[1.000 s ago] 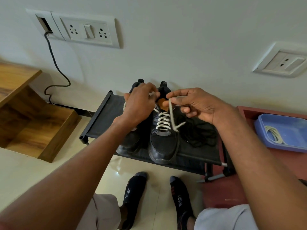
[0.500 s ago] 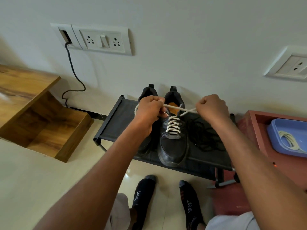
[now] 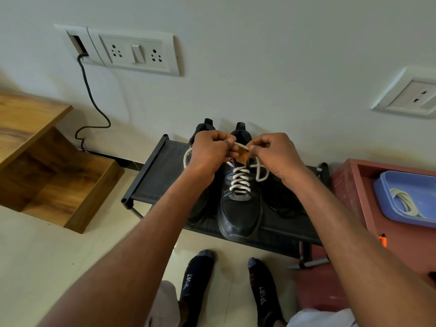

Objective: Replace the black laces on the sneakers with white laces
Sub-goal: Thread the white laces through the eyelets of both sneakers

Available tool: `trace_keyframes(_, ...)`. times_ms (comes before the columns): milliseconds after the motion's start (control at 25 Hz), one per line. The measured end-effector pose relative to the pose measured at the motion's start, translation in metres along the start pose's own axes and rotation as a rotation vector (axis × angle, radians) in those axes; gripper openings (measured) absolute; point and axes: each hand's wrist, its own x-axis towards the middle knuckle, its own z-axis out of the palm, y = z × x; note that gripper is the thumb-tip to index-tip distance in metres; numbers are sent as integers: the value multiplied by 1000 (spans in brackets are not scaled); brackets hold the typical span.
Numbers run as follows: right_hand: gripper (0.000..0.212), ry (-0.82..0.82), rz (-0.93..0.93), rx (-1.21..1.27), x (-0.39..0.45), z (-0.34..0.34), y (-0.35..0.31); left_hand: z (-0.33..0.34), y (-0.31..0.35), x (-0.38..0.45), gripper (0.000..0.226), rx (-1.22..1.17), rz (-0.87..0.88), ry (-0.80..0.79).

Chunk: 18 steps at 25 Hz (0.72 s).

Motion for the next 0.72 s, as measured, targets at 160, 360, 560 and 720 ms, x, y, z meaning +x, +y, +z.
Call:
trace_keyframes(160, 20, -97, -61, 90, -1, 14, 0, -5, -1, 8, 6, 172, 89, -23)
trace_keyframes(360, 14, 12, -118, -124, -5, 24, 5, -7, -9, 15, 11, 385, 204, -31)
trace_keyframes(560, 14, 36, -93, -118, -4, 29, 7, -10, -13, 20, 13, 433, 166, 13)
trace_keyframes(720, 14, 88, -93, -189, -4, 29, 9, -10, -18, 24, 14, 502, 204, 122)
